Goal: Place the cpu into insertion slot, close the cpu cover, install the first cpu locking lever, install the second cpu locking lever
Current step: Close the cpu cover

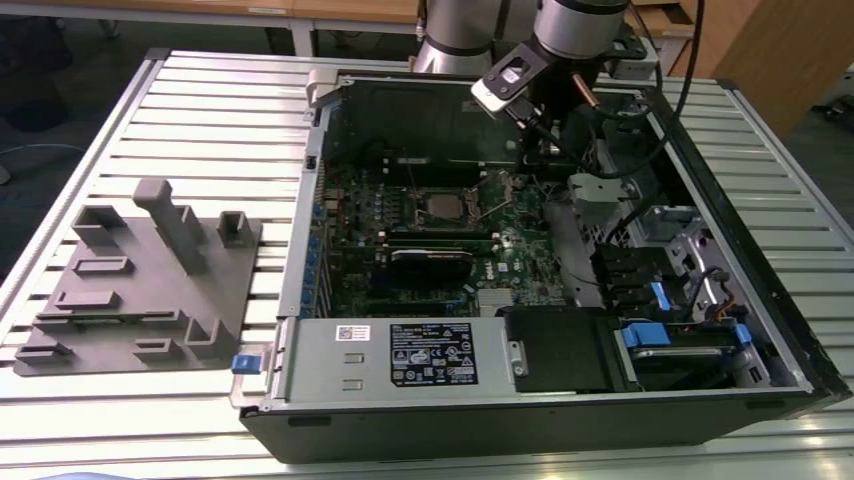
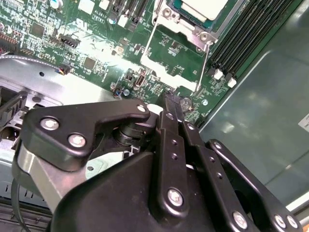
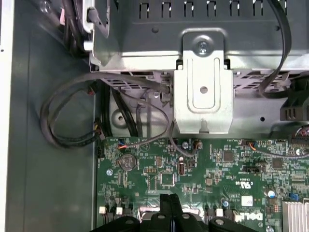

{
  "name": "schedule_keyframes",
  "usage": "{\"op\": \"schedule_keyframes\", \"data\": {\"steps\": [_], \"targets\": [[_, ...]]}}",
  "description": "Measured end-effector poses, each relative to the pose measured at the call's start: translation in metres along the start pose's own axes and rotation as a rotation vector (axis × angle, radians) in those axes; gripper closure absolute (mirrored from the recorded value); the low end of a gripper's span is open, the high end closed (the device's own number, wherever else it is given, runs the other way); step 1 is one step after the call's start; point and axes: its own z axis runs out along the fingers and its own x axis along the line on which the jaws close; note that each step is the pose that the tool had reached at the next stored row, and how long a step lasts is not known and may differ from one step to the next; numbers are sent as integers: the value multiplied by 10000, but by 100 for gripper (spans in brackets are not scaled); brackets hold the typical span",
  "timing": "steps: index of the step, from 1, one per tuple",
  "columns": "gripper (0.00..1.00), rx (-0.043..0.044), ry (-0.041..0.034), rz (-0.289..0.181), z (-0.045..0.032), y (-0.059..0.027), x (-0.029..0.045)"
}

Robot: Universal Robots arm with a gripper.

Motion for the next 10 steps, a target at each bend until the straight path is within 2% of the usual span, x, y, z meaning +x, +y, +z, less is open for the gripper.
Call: {"op": "schedule_keyframes", "data": {"steps": [10], "targets": [[89, 0, 1, 0, 99, 40, -3]]}}
